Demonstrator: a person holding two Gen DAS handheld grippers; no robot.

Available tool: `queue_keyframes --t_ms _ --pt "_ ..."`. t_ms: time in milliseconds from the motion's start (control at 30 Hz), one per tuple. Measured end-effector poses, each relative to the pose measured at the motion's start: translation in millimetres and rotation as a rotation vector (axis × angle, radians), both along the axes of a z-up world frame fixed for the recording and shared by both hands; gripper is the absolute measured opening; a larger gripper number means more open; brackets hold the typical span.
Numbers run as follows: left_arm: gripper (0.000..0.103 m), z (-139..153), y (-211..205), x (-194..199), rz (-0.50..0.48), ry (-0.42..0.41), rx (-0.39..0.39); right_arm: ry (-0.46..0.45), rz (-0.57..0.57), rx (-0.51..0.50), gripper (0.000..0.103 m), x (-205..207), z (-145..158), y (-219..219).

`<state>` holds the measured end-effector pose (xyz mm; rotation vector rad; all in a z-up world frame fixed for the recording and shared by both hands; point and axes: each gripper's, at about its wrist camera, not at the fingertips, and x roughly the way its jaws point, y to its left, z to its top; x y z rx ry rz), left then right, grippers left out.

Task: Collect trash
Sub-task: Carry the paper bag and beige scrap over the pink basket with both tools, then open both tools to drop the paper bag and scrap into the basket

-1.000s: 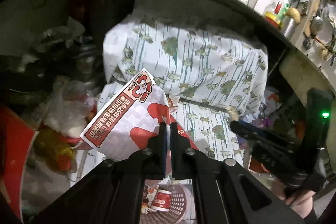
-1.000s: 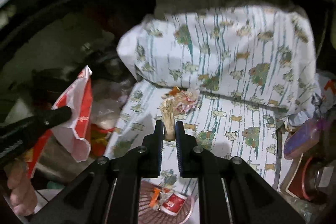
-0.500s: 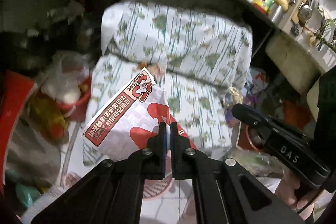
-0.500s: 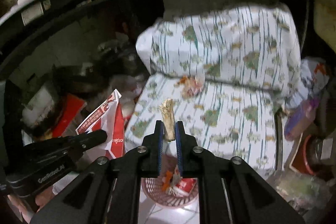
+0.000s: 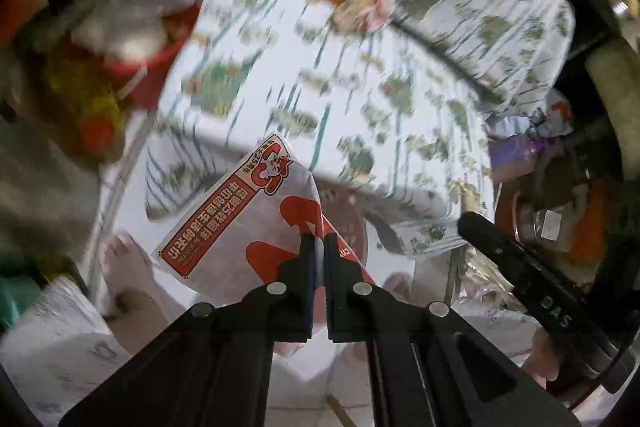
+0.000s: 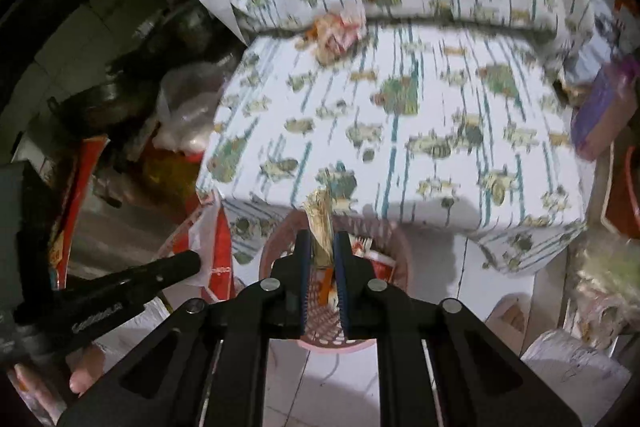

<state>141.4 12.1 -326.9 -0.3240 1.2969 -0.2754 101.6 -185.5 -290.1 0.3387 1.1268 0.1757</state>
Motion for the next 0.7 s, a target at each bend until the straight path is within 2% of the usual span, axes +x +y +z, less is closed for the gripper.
queue_keyframes --t_ms 133,267,400,533,633,667,700 --pt "0.004 -36 3 9 0.01 0.09 -0.004 0.087 -0.027 0.034 0.014 6 -29 -6" --pt "0.004 -57 1 14 0.02 0.14 -0.031 0.173 -0.025 0.072 0.014 10 -57 -8" --pt "0.004 -61 -6 19 0.027 0.124 0.037 0.208 -0.022 0.059 0.014 12 -73 -8" --pt "0.004 -63 -12 23 0.01 0.136 0.015 0.213 -0.011 0.075 0.014 15 -76 -12" --pt "0.005 -59 -14 25 0.006 0.124 0.029 0.197 -0.007 0.08 0.014 19 -73 -14" --pt "0.007 -58 -14 25 0.007 0.124 0.032 0.196 -0.009 0.081 0.014 19 -73 -15" --pt "0.018 -57 -13 26 0.012 0.125 0.03 0.196 -0.011 0.081 0.014 21 -72 -16"
